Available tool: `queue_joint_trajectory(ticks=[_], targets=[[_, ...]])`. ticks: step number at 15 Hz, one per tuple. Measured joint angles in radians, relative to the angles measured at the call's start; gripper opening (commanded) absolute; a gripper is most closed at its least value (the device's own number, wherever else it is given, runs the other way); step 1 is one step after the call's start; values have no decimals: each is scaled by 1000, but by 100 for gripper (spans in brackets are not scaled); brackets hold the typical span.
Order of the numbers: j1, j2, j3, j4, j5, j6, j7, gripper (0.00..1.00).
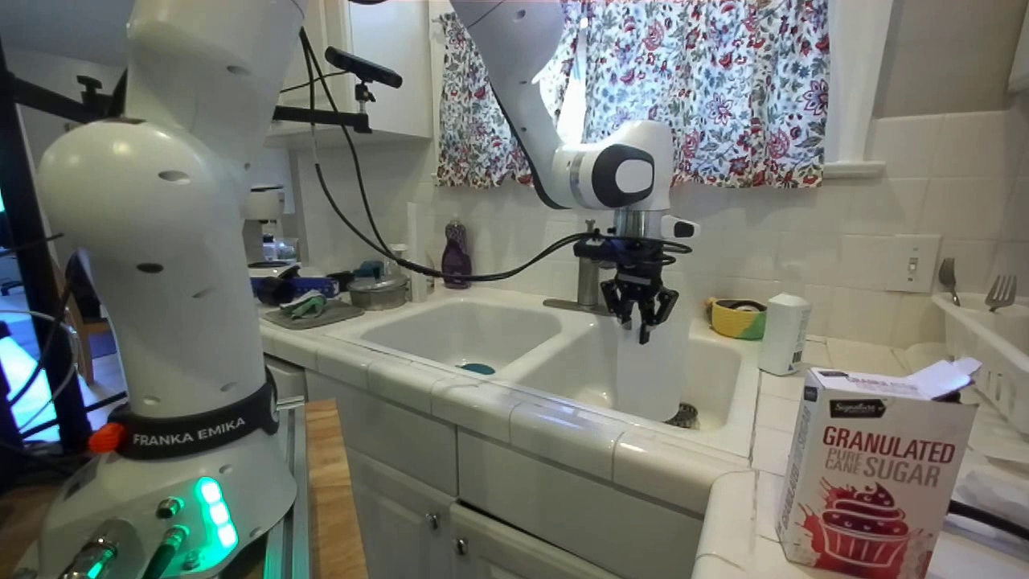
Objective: Pick up the jar and put it in the sink
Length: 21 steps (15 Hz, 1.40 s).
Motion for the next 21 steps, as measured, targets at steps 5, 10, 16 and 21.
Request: queue_joint_trajectory(ticks=[5,10,16,21], targets=[[1,77,-20,87,-29,26,23,9],[2,147,-48,154,-71,25,43,9],[2,202,-63,196,-75,-3,44,9],[1,239,-73,211,-75,-11,44,9]])
